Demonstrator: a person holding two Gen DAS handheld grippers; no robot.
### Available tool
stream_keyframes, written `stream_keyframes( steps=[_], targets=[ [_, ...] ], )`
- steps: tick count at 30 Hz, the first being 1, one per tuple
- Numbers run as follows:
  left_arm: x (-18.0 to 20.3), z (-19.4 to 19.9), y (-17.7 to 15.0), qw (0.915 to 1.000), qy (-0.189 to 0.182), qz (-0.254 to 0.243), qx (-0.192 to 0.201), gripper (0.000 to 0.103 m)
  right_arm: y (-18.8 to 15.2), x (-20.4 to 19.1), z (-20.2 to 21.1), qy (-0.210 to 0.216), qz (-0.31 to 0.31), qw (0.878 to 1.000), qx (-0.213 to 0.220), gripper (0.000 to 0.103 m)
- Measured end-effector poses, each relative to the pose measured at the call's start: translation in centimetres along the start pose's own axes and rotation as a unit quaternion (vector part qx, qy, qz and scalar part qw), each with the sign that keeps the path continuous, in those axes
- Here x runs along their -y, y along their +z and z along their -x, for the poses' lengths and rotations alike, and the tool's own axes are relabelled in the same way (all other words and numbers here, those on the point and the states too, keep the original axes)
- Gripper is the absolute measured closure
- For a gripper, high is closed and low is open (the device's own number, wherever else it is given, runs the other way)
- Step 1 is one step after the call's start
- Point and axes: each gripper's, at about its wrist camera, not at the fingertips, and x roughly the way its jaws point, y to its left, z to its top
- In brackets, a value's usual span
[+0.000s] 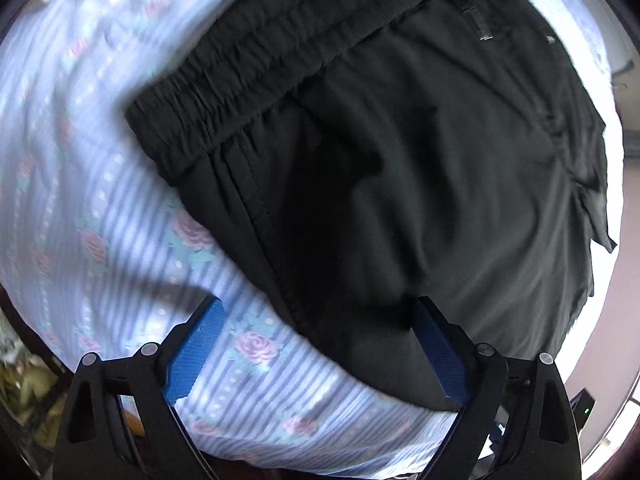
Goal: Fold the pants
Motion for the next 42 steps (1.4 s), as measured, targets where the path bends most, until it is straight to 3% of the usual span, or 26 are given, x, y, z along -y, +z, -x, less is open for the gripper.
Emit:
stream_keyframes(
  steps=[3, 5, 7, 8, 10, 11, 13, 22, 32, 36, 42],
  targets=[
    [0.2, -0.7, 0.7, 0.9997, 0.008, 0.020, -0.008, 0.008, 0.6, -0.2, -0.7, -0.005, -0.002, 1.000, -0.008, 0.014],
    [0.7, -0.8, 1.0, 0.9997, 0.012, 0.015, -0.012, 0.017, 0.9, -0.4, -0.8, -0.014, -0.002, 1.000, -0.011, 0.020],
    [1.9, -0.1, 1.3, 0.9999, 0.003, -0.005, -0.012, 0.040, 1.3, -0.4, -0.5, -0.019, -0.007, 1.000, -0.011, 0.034],
    [2.5, 0.2, 1.7, 0.9998, -0.001, -0.014, -0.012, 0.046, 1.6, -0.3, -0.2, -0.019, -0.010, 1.000, -0.008, 0.038],
    [3.3, 1.1, 1.9, 0.9994, -0.011, -0.032, -0.006, 0.069, 2.0, -0.5, 0.5, -0.021, 0.003, 1.000, 0.002, 0.058],
    [3.8, 1.6, 2.0, 0.9989, -0.017, -0.043, -0.004, 0.074, 2.2, -0.7, 0.8, -0.022, 0.013, 1.000, 0.008, 0.066],
    [4.8, 2.8, 2.1, 0.9977, -0.023, -0.064, 0.008, 0.084, 2.7, -1.0, 1.7, -0.012, 0.026, 0.999, 0.021, 0.092],
    [4.9, 10.2, 0.1, 0.9866, -0.064, -0.125, 0.084, 0.092, 2.4, -4.3, 10.8, 0.031, 0.072, 0.990, 0.114, 0.097],
    [4.7, 16.3, -2.1, 0.9685, -0.106, -0.167, 0.152, 0.093, -3.0, -7.5, 20.5, 0.092, 0.137, 0.967, 0.196, 0.099],
    [4.5, 17.9, -2.6, 0.9643, -0.102, -0.182, 0.163, 0.094, -5.8, -8.7, 23.0, 0.118, 0.154, 0.958, 0.210, 0.099],
    [3.6, 19.6, -2.6, 0.9650, -0.104, -0.185, 0.155, 0.094, -8.5, -10.0, 26.4, 0.134, 0.179, 0.950, 0.219, 0.099]
  ],
)
